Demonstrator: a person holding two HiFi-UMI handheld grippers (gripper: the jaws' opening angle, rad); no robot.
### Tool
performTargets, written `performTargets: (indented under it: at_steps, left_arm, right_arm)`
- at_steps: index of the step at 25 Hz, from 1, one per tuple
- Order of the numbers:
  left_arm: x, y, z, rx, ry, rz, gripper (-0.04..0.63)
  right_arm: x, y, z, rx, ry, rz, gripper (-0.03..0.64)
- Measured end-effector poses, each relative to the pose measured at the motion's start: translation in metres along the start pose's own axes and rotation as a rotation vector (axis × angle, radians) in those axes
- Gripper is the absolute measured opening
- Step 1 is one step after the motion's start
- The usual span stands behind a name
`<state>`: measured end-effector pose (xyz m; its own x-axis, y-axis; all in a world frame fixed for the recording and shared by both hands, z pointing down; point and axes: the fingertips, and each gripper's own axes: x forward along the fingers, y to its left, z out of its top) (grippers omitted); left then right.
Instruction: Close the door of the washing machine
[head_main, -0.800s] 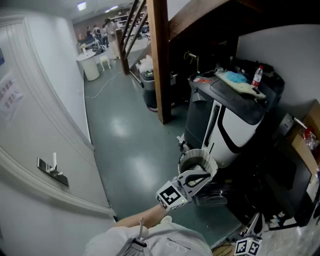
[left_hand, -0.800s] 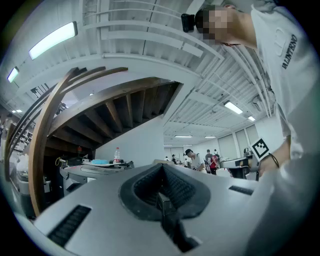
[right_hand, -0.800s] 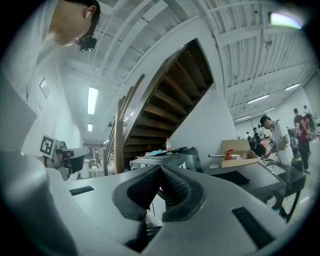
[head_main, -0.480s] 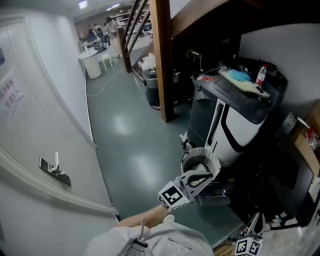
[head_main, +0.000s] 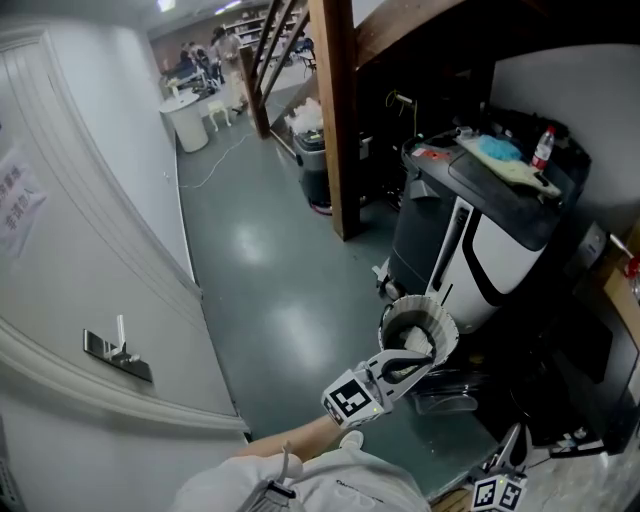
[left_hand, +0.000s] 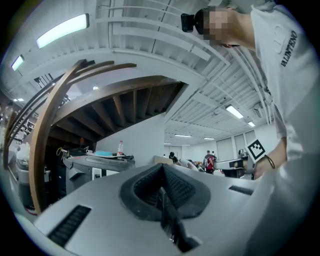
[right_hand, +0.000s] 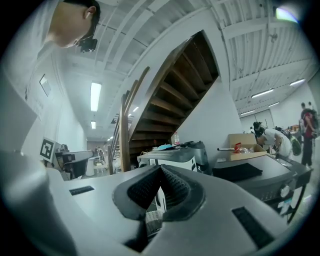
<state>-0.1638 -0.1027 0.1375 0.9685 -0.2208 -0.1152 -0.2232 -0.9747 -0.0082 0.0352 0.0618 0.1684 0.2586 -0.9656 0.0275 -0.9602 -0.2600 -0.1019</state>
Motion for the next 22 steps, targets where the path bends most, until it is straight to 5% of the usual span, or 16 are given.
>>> performTargets:
  at_steps: [8,12,22]
  left_arm:
    - [-0.011,0.020,-0.043,-0.052,0.063,-0.034,-0.002]
    - [-0.004,0.016,-0.055,-0.062,0.081,-0.038,-0.002]
    - [0.036,-0.016,-0.058,-0.046,0.101,-0.017,-0.002]
  right_arm:
    - [0.021,0.044,-0.031,0.006,0.088,0.024,0.011]
    - [0.033,0.060,-0.037,-0.070,0.144,0.138,0.011]
    - [0.065,0.036,-0.021,-0.216,0.054,0.244,0.011]
